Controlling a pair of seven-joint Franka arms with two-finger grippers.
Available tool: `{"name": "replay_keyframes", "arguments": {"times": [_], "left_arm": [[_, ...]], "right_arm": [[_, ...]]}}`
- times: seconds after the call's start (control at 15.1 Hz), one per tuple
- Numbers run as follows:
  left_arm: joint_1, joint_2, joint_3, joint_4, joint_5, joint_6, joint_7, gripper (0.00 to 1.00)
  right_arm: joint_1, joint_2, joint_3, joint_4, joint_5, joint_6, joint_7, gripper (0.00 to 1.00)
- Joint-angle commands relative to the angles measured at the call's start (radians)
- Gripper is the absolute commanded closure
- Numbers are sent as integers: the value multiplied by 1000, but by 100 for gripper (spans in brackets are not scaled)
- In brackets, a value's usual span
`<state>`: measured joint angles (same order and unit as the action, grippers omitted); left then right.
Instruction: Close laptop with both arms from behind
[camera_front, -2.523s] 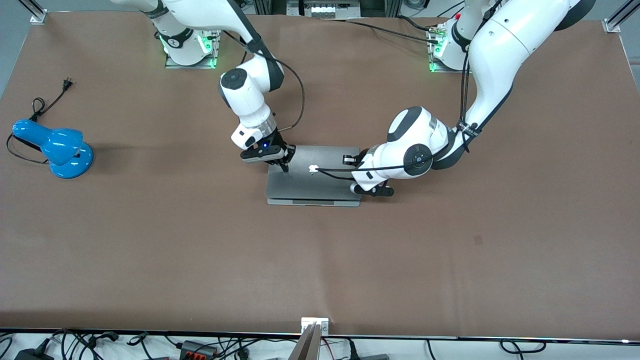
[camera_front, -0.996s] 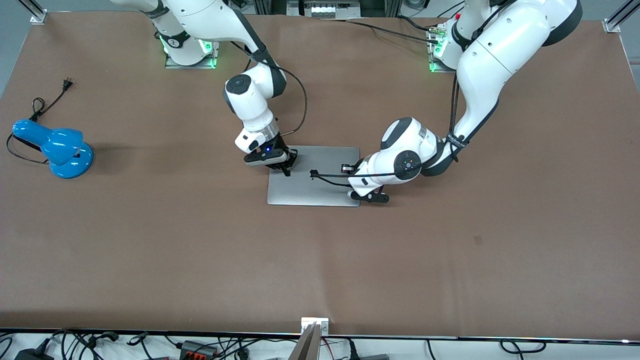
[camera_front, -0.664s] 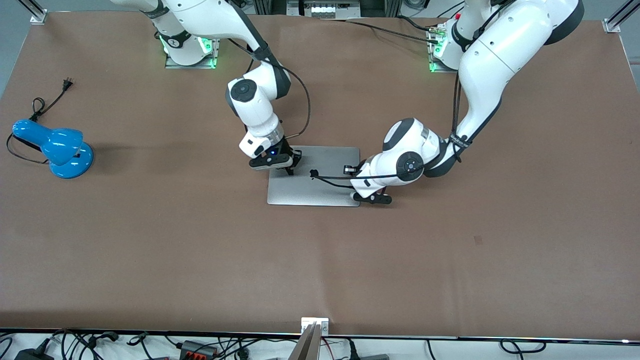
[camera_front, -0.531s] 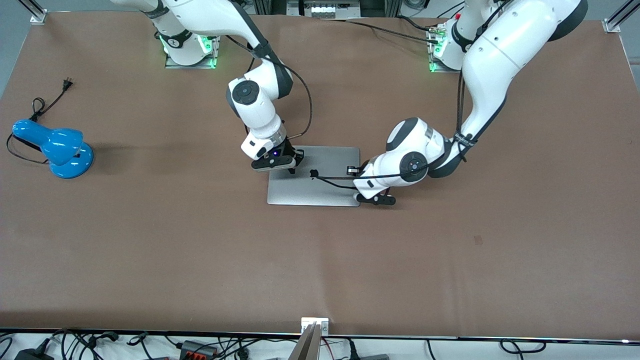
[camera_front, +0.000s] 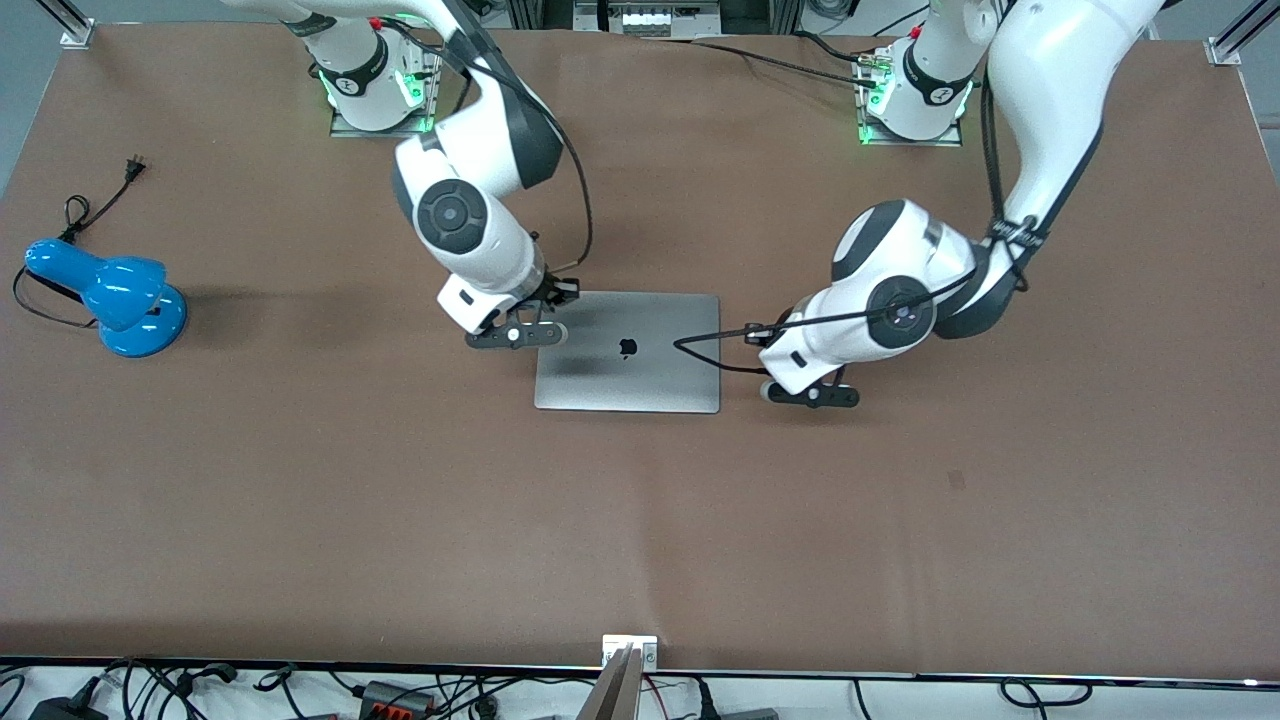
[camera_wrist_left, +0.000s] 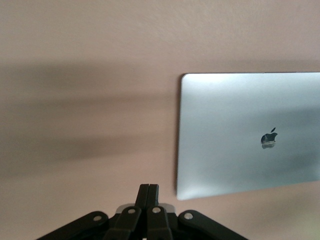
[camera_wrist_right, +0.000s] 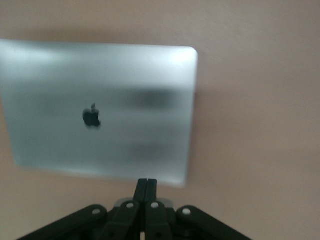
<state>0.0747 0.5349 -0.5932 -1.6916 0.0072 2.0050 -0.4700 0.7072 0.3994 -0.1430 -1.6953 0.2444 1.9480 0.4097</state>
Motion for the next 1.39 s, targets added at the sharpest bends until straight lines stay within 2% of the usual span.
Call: {"name": "replay_keyframes", "arguments": {"times": [0.0, 0.27, 0.33, 0.4, 0.46, 0.53, 0.73, 0.8, 0.93, 1.0, 1.06, 1.2, 1.33], "left_arm": [[45, -127, -5, -14, 16, -89, -12, 100], [97, -275, -17, -3, 14, -230, -6, 100], [105, -311, -17, 16, 11, -285, -6, 100], [120, -329, -17, 56, 1, -355, -2, 100], [146, -331, -17, 114, -18, -441, 5, 100], [170, -331, -16, 174, -35, -516, 40, 100], [266, -357, -22, 220, -52, -612, 148, 100], [269, -381, -19, 227, -62, -635, 160, 100], [266, -440, -16, 208, -64, -661, 172, 99], [267, -446, -17, 207, -64, -683, 172, 98], [270, -446, -16, 195, -65, -686, 172, 93], [275, -496, -7, 146, -65, -660, 185, 100], [264, -593, -3, 23, -67, -573, 227, 100]], "right_arm": [[-37, -8, -23, 140, -11, -239, -72, 100], [-57, -80, -102, 204, -11, -418, -179, 99], [-55, -111, -134, 204, -13, -454, -215, 84], [-57, -135, -167, 204, -13, -486, -247, 53], [-54, -158, -205, 204, -19, -501, -271, 15], [-54, -177, -233, 204, -42, -505, -293, 0], [-54, -201, -260, 207, -221, -575, -301, 0], [-52, -220, -257, 206, -256, -616, -310, 0], [-63, -240, -259, 206, -269, -644, -313, 0], [-66, -238, -257, 206, -275, -615, -313, 0], [-69, -238, -259, 206, -280, -577, -313, 0], [-110, -240, -270, 204, -237, -578, -316, 0], [-187, -240, -254, 206, -156, -580, -334, 0]]}}
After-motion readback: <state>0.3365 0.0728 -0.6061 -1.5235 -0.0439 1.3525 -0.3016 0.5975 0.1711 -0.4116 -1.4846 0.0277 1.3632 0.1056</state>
